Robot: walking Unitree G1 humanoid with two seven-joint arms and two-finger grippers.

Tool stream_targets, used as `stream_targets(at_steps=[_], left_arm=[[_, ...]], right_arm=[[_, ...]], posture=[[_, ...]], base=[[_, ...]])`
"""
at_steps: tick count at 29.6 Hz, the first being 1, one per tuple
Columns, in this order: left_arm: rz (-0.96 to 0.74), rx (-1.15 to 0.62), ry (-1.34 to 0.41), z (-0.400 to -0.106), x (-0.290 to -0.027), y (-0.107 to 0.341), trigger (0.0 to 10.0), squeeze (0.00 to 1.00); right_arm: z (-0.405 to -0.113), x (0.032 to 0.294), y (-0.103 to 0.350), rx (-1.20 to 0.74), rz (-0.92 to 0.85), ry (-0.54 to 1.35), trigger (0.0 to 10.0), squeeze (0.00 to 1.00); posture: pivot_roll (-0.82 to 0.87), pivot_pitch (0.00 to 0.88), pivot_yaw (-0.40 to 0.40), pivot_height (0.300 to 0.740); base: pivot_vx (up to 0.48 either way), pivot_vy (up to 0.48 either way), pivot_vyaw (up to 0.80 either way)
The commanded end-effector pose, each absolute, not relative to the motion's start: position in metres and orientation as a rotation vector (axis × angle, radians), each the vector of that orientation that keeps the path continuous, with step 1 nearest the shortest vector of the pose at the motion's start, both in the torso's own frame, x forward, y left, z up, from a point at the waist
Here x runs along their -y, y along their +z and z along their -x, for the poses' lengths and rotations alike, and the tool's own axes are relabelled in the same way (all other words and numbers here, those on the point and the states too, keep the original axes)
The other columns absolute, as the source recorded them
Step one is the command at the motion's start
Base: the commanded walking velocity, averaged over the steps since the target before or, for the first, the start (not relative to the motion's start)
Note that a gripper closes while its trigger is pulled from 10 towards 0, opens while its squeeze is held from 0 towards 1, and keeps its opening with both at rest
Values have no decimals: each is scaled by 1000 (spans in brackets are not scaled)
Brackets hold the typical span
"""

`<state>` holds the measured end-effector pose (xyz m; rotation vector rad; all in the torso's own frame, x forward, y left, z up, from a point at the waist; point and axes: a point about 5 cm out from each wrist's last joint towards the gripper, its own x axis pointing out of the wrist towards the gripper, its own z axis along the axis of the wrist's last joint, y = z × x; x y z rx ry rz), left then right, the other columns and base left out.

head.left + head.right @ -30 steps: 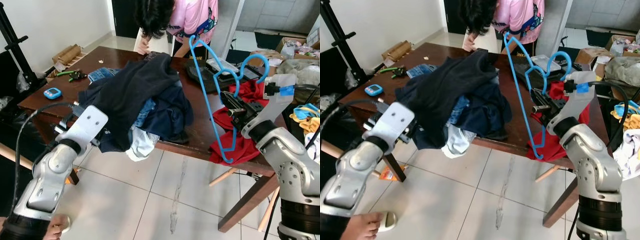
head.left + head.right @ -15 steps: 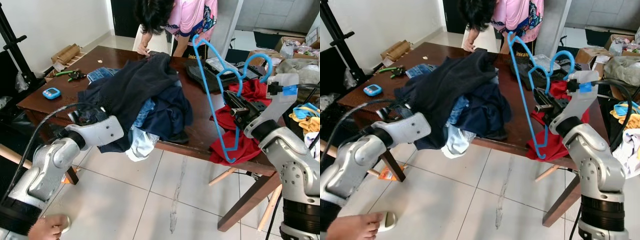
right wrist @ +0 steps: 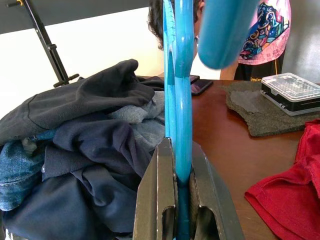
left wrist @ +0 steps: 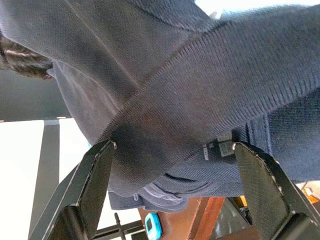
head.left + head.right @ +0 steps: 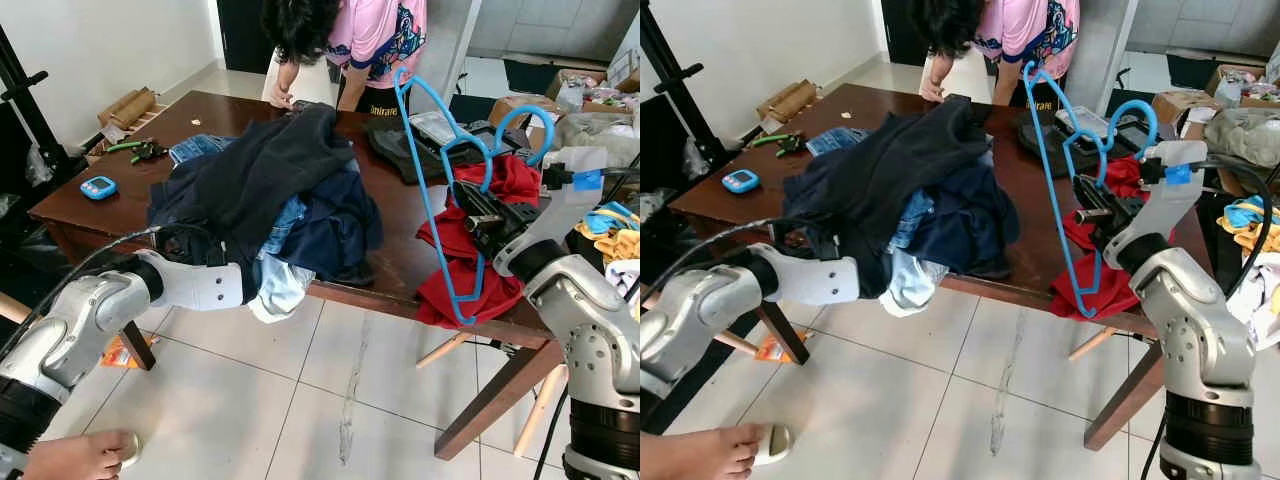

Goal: Hang hanger

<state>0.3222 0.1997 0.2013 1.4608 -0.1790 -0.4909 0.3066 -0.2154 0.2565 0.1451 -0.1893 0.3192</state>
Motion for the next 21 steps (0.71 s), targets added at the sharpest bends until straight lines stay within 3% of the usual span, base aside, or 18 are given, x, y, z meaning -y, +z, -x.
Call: stream_targets(at_steps=[1, 21], left_arm=[[-1528, 148, -513, -322, -207, 201, 10000, 0], [-1590, 380, -380, -339, -205, 240, 10000, 0]], right_arm=[[-303, 215, 260, 204, -135, 324, 10000, 0], [-301, 211, 260, 207, -134, 335, 10000, 0]], posture=[[59, 102, -11, 740], [47, 104, -9, 740]], base=[[0, 0, 0], [0, 0, 0]])
